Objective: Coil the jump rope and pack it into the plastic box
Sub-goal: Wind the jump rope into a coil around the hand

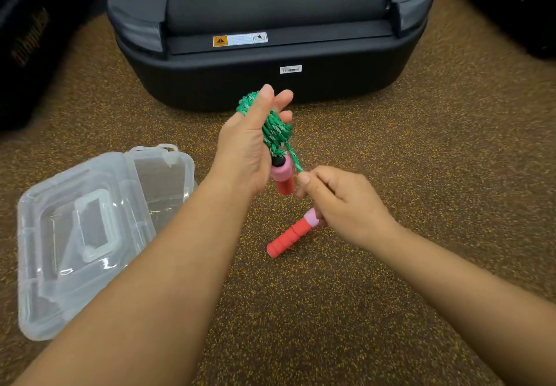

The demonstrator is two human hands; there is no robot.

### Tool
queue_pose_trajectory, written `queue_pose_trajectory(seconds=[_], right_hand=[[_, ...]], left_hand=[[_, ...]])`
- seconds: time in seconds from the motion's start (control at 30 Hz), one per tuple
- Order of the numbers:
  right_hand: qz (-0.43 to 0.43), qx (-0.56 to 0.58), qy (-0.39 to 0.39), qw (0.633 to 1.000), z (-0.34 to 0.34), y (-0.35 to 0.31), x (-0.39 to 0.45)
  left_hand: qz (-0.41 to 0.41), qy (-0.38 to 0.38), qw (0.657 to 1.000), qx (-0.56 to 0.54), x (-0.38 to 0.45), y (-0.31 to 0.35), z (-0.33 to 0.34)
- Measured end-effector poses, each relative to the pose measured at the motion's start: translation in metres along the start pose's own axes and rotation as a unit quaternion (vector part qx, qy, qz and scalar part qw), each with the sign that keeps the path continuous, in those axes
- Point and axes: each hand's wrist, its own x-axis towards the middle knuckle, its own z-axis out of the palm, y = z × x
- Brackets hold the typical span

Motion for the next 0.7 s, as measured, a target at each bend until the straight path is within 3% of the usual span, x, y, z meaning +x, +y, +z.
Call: queue_pose_trajectory(seconds=[0.07,0.17,0.23,0.43,0.53,0.63,0.7], right_hand=[[-0.011,0.007,-0.033,0.999,0.001,-0.005,-0.004],[0.016,0.162,-0.065,0.984,-0.002,-0.016,-0.004],[0.014,0.186,-0.055,0.981,-0.010,-0.021,0.000],[-0.008,0.173,-0.024,0.985,-0.037,-0.028,0.015],[0.002,0.199,-0.008,0.980,-0.046,-0.028,0.020],[0.034,0.239,0.034,0.970,-0.050,-0.024,0.025],[0.058,0.256,0.059,0.963,-0.051,-0.022,0.028]], left_hand=[[-0.001,-0.012,0.999,0.043,0.002,0.003,-0.002],[-0.014,-0.049,0.983,0.176,0.006,0.001,-0.010],[-0.017,-0.084,0.963,0.254,0.003,-0.003,-0.015],[-0.015,-0.169,0.864,0.474,-0.016,0.001,-0.012],[-0.064,-0.264,0.835,0.479,-0.017,0.002,-0.011],[-0.123,-0.309,0.850,0.409,-0.015,0.001,-0.013],[-0.120,-0.325,0.864,0.365,-0.017,0.003,-0.013]])
